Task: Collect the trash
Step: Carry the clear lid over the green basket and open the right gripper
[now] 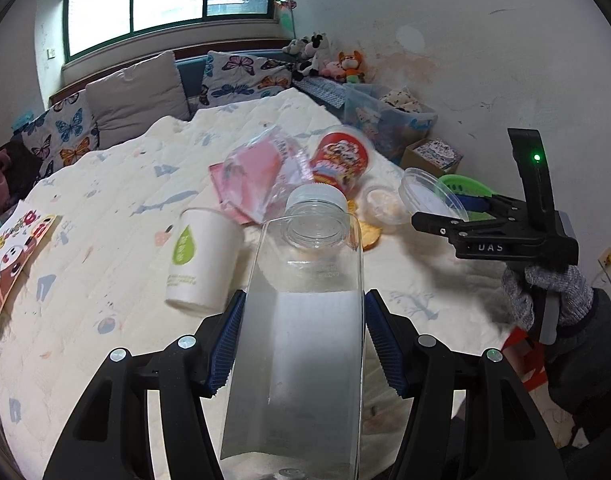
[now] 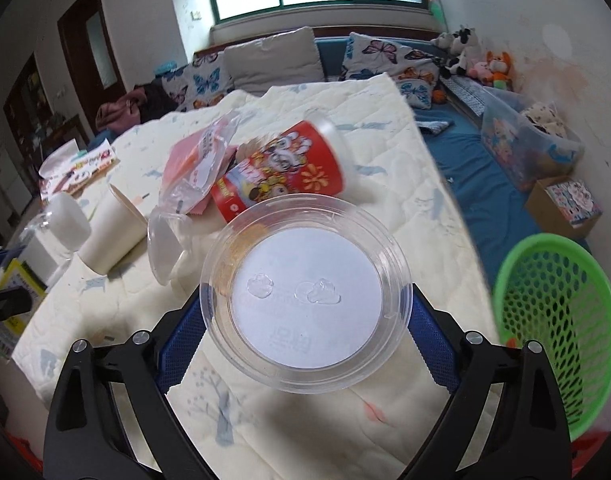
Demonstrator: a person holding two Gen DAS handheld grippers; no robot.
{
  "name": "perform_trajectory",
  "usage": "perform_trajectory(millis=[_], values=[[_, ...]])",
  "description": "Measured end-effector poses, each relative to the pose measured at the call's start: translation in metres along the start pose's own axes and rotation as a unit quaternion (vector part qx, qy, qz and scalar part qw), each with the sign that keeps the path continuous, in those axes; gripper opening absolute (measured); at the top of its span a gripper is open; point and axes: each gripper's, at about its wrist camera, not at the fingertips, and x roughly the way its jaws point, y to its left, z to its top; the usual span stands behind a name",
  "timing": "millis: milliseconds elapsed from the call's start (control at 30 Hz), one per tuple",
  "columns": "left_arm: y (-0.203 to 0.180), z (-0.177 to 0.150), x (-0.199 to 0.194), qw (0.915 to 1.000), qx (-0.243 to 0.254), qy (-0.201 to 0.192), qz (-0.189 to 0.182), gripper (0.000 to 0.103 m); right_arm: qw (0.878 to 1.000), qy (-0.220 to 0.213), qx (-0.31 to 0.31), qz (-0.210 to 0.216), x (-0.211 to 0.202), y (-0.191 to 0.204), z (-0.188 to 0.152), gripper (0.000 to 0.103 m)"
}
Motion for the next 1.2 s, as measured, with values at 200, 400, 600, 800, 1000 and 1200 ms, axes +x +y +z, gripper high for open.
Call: perform_trajectory(millis=[200,400,600,800,1000,1200], values=[[-0.038,0.024,0.011,0.9992,0.024,-0.008,-0.032,0.058,0.999,-0.008,0.040,-0.025,-0.031,-0.051,-0.012,0.092],[-0.082,0.050,0.032,0.9968,0.049,-0.010,-0.063,0.058,0.993,0.007,0.105,-0.055,-0.048,-0.132,-0.032,0.092],[-0.120,0.071,0.058,0.9941,0.072,0.000,-0.081,0.058,0.983,0.034,0.157,-0.085,-0.049,-0.205,-0.057,0.092],[-0.150,0.087,0.083,0.9920,0.086,0.013,-0.091,0.058,0.976,0.063,0.184,-0.099,-0.033,-0.249,-0.077,0.093],[-0.168,0.099,0.105,0.9900,0.100,0.026,-0.095,0.058,0.972,0.081,0.187,-0.120,-0.015,-0.267,-0.083,0.093],[-0.187,0.110,0.124,0.9873,0.114,0.035,-0.105,0.058,0.968,0.082,0.192,-0.140,-0.009,-0.276,-0.087,0.095]])
